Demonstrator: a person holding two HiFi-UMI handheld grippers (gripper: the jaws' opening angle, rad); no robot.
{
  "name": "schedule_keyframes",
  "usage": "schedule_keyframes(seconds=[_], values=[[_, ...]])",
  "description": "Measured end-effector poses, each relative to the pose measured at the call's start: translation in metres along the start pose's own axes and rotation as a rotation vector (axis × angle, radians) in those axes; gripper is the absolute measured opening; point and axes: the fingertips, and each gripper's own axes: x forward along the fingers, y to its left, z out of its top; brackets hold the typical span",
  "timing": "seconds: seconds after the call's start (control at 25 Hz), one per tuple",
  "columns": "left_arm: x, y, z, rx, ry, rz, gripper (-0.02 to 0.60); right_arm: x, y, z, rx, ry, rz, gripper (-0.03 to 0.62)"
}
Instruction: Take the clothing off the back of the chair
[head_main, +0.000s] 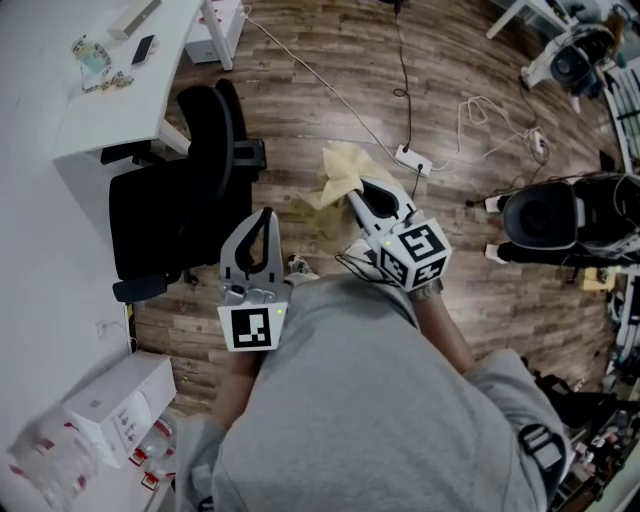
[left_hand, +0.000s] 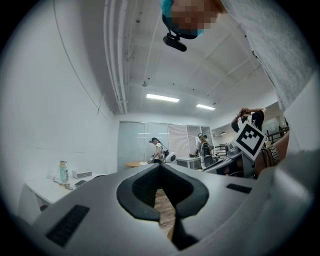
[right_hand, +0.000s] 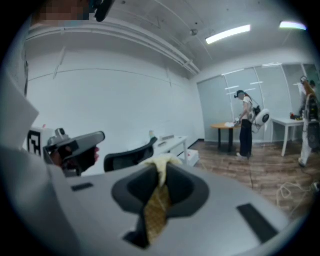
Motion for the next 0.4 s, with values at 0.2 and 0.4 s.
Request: schedule_keyframes(seconds=[0.2,0.4], values=[[0.0007,0.0026,0.0002,0.001,-0.002,0.003,0.031,0.0004,-0.0015,-0.0010,0.001,0.007,-0.008,0.067],[0.0003,0.0020,-0.0008,-0.007,0.000,0.001,0.031,-0.0002,-0.0049,-0.0020,0.005,0.010,-0.020,0.067]])
